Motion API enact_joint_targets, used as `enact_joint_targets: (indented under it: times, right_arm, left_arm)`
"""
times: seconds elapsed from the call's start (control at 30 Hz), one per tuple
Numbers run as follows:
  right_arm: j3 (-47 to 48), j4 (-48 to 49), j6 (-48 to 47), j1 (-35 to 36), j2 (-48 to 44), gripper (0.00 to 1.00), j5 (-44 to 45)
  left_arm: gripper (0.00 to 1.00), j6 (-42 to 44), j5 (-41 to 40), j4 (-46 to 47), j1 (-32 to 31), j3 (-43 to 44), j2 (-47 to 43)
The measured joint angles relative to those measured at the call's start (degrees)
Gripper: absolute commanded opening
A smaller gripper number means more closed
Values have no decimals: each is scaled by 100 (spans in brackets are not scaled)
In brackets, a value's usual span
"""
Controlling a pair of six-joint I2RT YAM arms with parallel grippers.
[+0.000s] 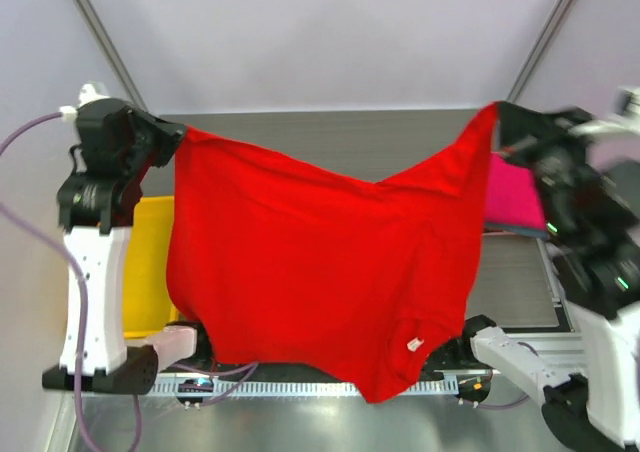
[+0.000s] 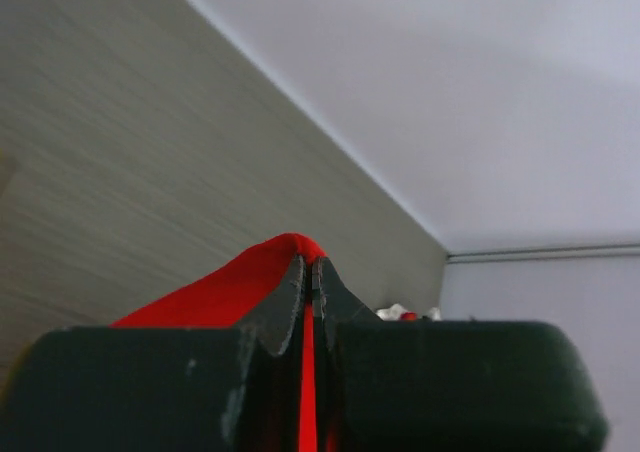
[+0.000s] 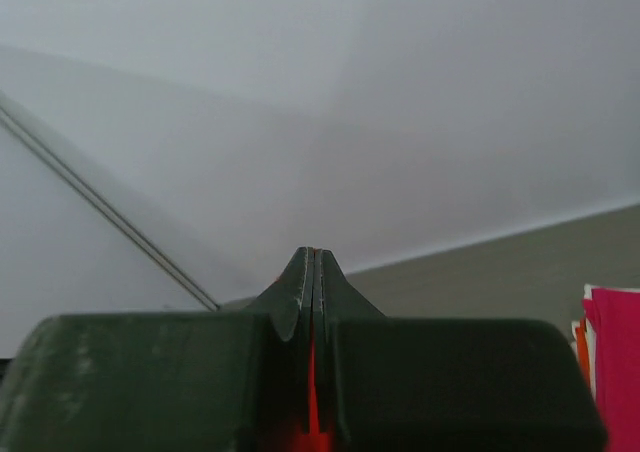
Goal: Fold and stack the t-shirts
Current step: Flatten the tshirt out
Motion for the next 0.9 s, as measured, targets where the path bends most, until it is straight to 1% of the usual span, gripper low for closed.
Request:
enact_joint_targets:
  times: [0.07,0.13,0.2,0.23,0.3,0.37,0.43,0.5,0.53,0.6,0.63,0.7,0.77,0.9]
  right_arm:
    - [-190,66,74,0,612,1,0]
    - [-105,85,138,0,1368,1,-20]
    - [188,87,170,0,2124,1,-103]
    - [411,55,173,0,2505,1,-153]
    - [1213,-129,168,0,3224,1,-247]
    - [2164,-216,162,0,3755,1,-299]
    - [3169,-164,144,-2,4089,1,-345]
    - [3993,-57,138,-2,4223,1,-415]
    - [4312,31,129,-2,4227,1,-463]
    - [4631,245,120,-2,4120,1,-570]
    - [4555,404,116,-2,3967,1,-612]
    - [4044,573,103,-2,3626,1,-608]
    - [2970,894,98,-4,3051,1,-597]
    - [262,1394,184,-4,1921,1,-605]
  left_arm:
    - [0,-2,46,61,48,-175,503]
    - [0,-7,175,118,160,-160,1014]
    - [0,-31,442,22,372,153,1569]
    - [0,-55,612,15,514,461,1893]
    - [0,-120,848,-59,793,1226,2371]
    - [0,-240,1102,-22,1130,2319,2861]
    - [0,-457,1331,192,1414,3045,3082]
    - [0,-793,1635,778,1694,3235,3032]
    - [0,-979,1779,1187,1825,3115,2933]
    - [0,-1473,2120,2133,2039,2708,2752]
    - [0,-1628,2249,2492,2092,2520,2708]
    - [0,-1845,2538,3080,2124,2087,2680]
    - [0,-1947,2754,3650,2118,1285,2629]
    - [0,-1886,2970,4041,2100,-702,2505]
